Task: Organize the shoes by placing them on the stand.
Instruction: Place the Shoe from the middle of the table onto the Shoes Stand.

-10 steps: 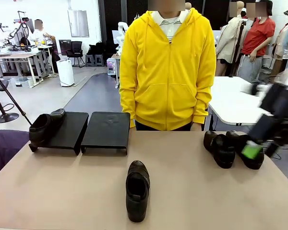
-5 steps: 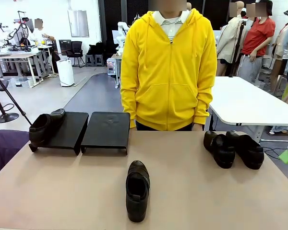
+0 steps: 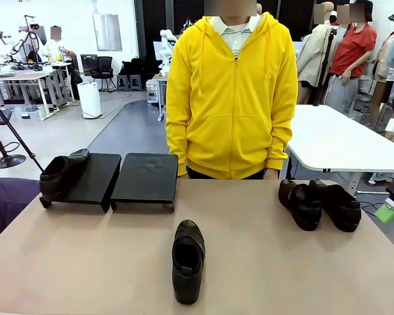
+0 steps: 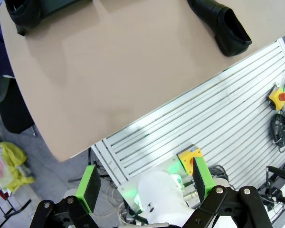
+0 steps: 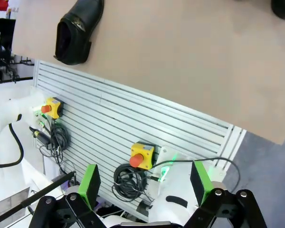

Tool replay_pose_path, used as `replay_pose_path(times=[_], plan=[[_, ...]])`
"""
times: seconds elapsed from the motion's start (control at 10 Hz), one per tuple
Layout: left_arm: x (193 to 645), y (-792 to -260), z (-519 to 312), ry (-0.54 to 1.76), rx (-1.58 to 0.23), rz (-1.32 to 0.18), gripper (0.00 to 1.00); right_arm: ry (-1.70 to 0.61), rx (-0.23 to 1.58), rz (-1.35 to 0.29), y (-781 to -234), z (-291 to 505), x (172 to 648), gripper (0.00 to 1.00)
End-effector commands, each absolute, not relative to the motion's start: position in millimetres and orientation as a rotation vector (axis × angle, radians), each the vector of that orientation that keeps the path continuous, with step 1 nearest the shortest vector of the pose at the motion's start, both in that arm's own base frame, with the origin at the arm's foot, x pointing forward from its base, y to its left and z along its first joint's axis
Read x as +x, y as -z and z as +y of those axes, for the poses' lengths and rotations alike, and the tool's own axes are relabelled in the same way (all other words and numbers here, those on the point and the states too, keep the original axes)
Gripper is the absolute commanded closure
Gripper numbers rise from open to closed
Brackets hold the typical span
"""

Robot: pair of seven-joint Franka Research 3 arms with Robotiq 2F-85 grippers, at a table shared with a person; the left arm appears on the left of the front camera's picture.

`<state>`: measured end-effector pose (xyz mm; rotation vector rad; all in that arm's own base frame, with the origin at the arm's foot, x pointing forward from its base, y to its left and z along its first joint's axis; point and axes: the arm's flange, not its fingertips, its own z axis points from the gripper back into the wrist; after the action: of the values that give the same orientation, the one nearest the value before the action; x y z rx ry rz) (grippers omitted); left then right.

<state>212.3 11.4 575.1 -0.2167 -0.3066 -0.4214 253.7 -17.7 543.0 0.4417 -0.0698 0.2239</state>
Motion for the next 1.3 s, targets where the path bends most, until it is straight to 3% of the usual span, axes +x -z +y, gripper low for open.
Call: replay_pose_path(times=[0.0, 0.5, 0.6, 0.8, 1.1, 1.2], plan=[[212, -576, 14, 0.416, -0.209, -0.303, 0.0, -0.254, 0.467, -0.074, -549, -18, 256, 0.0], [212, -575, 11, 0.421, -0.217, -0.307, 0.0, -0.254, 0.467, -0.074, -549, -18, 256, 0.0], [220, -562, -27, 0.375, -0.205, -0.236, 0.0, -0.254, 0.467, -0.074, -549, -18, 256, 0.0], [231, -542, -112, 0.32, -0.087, -0.262, 0.0, -0.254, 0.467, -0.074, -549, -18, 256, 0.0], [255, -485, -259, 0.255, -0.079, -0.342, 0.0, -0.254, 0.467, -0.074, -549, -18, 256, 0.0], [260, -466, -301, 0.25, -0.11, -0.257, 0.0, -0.254, 0.467, -0.074, -549, -18, 256, 0.0]])
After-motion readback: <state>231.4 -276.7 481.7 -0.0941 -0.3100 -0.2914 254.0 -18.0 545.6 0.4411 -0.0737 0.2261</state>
